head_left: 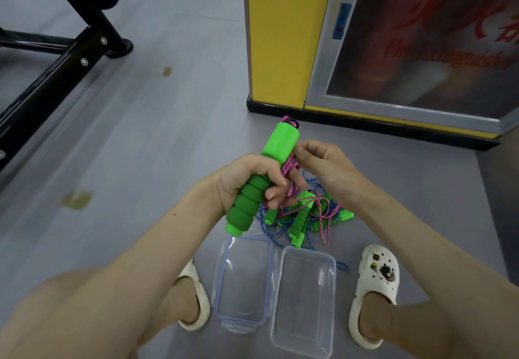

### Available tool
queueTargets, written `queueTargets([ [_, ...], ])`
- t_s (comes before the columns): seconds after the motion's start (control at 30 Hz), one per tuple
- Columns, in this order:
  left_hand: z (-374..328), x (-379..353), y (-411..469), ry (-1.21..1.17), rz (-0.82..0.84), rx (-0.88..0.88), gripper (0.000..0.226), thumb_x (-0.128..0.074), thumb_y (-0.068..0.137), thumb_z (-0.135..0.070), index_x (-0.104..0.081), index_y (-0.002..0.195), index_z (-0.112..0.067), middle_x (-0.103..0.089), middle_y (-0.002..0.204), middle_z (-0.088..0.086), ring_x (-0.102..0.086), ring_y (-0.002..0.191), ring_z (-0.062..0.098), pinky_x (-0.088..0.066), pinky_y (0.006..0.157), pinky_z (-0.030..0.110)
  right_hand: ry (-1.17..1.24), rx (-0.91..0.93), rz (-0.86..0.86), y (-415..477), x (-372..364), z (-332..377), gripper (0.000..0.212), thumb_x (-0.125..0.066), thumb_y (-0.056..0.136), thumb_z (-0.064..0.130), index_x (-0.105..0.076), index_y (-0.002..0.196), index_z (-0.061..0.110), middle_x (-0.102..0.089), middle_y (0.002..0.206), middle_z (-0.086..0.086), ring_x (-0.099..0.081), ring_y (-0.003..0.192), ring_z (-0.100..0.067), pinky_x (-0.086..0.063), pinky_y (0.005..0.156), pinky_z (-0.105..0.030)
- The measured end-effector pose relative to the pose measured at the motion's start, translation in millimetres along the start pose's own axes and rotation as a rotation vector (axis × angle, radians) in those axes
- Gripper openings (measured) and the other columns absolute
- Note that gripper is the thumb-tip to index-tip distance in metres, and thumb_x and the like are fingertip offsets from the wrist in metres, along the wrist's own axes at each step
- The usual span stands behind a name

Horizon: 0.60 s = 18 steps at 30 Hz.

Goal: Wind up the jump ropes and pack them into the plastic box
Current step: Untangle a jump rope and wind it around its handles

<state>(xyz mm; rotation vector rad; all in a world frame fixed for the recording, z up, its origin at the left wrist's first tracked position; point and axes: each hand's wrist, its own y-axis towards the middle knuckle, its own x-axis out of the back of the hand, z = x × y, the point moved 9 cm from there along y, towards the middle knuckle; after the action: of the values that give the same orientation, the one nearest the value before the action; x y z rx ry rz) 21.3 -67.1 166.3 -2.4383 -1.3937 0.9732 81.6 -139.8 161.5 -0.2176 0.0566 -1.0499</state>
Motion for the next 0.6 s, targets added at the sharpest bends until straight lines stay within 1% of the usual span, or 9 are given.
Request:
queueTargets([
  [0.07, -3, -8, 1, -0.106, 0.095, -0.060, 0.033, -0.069, 0.048, -0.014, -0.070, 0.078, -0.001, -0.045, 0.041, 0.000, -0.048, 0.039, 0.014, -0.045, 0.054, 0.021, 0.072, -0.020, 0.031, 1, -4, -4, 0.020, -0.049, 0.095, 0.024, -0.063, 0.088, 0.013, -0.067, 0.080, 0.003, -0.061, 0.087, -0.013, -0.044, 0.093, -0.029],
  [0.17, -11, -14, 1, -0.261, 0.169, -0.153, 0.036, -0.073, 0.053, -0.018, -0.072, 0.084, -0.002, -0.048, 0.045, 0.000, -0.050, 0.044, 0.014, -0.042, 0.067, 0.026, 0.132, -0.061, 0.081, -1, -13, -10, 0.024, -0.045, 0.096, 0.004, -0.062, 0.083, 0.016, -0.066, 0.080, 0.000, -0.061, 0.080, -0.012, -0.048, 0.075, -0.020],
  [0.23, -18, -12, 2, -0.387, 0.175, -0.225, 0.042, -0.072, 0.054, -0.015, -0.072, 0.093, 0.003, -0.055, 0.051, 0.003, -0.057, 0.051, 0.017, -0.052, 0.074, 0.028, 0.034, -0.105, 0.135, -4, -21, -18, 0.034, -0.044, 0.090, -0.010, -0.063, 0.085, 0.018, -0.067, 0.085, 0.000, -0.061, 0.077, -0.007, -0.047, 0.065, -0.013],
  [0.27, -23, -12, 1, -0.435, 0.176, -0.262, 0.046, -0.070, 0.056, -0.013, -0.071, 0.099, 0.005, -0.059, 0.056, 0.005, -0.062, 0.058, 0.019, -0.054, 0.078, 0.028, -0.047, -0.134, 0.174, -6, -25, -23, 0.030, -0.046, 0.090, -0.010, -0.064, 0.092, 0.014, -0.067, 0.090, -0.001, -0.061, 0.080, -0.008, -0.049, 0.068, -0.014],
  [0.33, -31, -9, -1, -0.470, 0.163, -0.324, 0.053, -0.065, 0.059, -0.010, -0.068, 0.111, 0.003, -0.069, 0.069, 0.007, -0.069, 0.074, 0.023, -0.055, 0.083, 0.030, -0.174, -0.174, 0.243, -8, -31, -32, 0.019, -0.050, 0.093, -0.001, -0.063, 0.105, 0.008, -0.068, 0.104, -0.007, -0.062, 0.093, -0.013, -0.051, 0.083, -0.022],
  [0.43, -34, -3, -2, -0.372, 0.041, -0.368, 0.058, -0.052, 0.066, -0.003, -0.062, 0.124, -0.008, -0.072, 0.104, 0.014, -0.066, 0.104, 0.027, -0.050, 0.088, 0.036, -0.260, -0.199, 0.268, -8, -30, -39, 0.017, -0.053, 0.096, 0.010, -0.065, 0.108, 0.008, -0.069, 0.111, -0.007, -0.063, 0.103, -0.018, -0.047, 0.096, -0.030],
  [0.5, -35, 1, -1, -0.373, -0.049, -0.395, 0.067, -0.044, 0.071, -0.003, -0.047, 0.137, -0.010, -0.063, 0.123, 0.017, -0.057, 0.121, 0.027, -0.054, 0.086, 0.033, -0.316, -0.204, 0.284, -7, -30, -42, 0.018, -0.057, 0.094, 0.015, -0.066, 0.108, 0.008, -0.071, 0.108, -0.005, -0.064, 0.105, -0.019, -0.047, 0.099, -0.037],
  [0.57, -35, 11, -1, -0.345, -0.186, -0.428, 0.073, -0.043, 0.070, -0.003, -0.036, 0.143, -0.013, -0.061, 0.129, 0.012, -0.054, 0.125, 0.021, -0.054, 0.086, 0.024, -0.376, -0.202, 0.307, -7, -32, -43, 0.020, -0.061, 0.090, 0.021, -0.066, 0.107, 0.012, -0.071, 0.105, -0.004, -0.065, 0.102, -0.022, -0.048, 0.097, -0.044],
  [0.6, -36, 17, -3, -0.299, -0.260, -0.447, 0.074, -0.045, 0.069, -0.003, -0.037, 0.142, -0.015, -0.061, 0.130, 0.009, -0.054, 0.125, 0.017, -0.051, 0.088, 0.021, -0.404, -0.199, 0.316, -7, -33, -43, 0.020, -0.063, 0.088, 0.023, -0.067, 0.105, 0.013, -0.072, 0.102, -0.005, -0.066, 0.100, -0.023, -0.049, 0.095, -0.046],
])
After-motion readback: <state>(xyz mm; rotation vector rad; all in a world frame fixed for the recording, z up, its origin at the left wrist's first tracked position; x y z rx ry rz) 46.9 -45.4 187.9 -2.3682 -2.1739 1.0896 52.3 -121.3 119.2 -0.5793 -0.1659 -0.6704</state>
